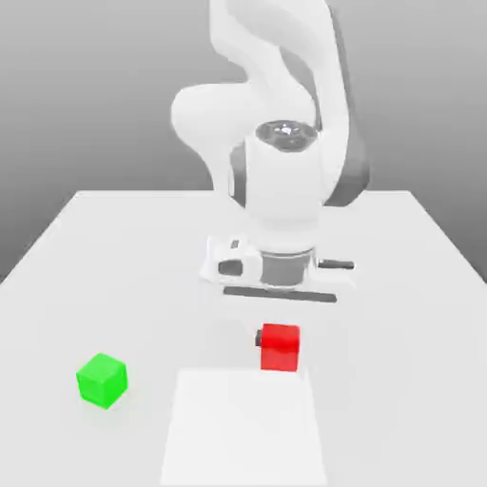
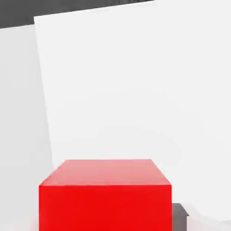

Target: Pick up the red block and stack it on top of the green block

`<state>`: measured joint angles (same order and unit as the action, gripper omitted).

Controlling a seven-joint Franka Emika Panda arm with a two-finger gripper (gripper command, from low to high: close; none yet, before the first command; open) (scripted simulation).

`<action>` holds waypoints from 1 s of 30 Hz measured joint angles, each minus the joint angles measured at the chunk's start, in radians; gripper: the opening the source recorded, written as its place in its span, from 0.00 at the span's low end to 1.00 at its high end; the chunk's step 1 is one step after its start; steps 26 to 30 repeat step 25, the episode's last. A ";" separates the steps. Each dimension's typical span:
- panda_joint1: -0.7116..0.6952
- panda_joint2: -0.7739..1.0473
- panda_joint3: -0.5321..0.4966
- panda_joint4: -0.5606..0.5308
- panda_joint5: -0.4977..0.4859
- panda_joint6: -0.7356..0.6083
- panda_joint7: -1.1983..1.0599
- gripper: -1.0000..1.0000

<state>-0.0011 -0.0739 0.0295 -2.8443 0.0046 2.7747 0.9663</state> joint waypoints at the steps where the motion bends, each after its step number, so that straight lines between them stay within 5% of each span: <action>1: -0.019 -0.002 -0.017 0.006 -0.003 -0.007 -0.026 0.00; 15: -0.290 -0.016 -0.270 0.095 -0.049 -0.112 -0.389 0.00; 22: -0.316 0.178 -0.247 0.111 0.078 0.060 -0.508 0.00; 23: -0.322 0.201 -0.238 0.112 0.093 0.081 -0.519 1.00; 30: -0.322 0.201 -0.238 0.112 0.093 0.081 -0.519 1.00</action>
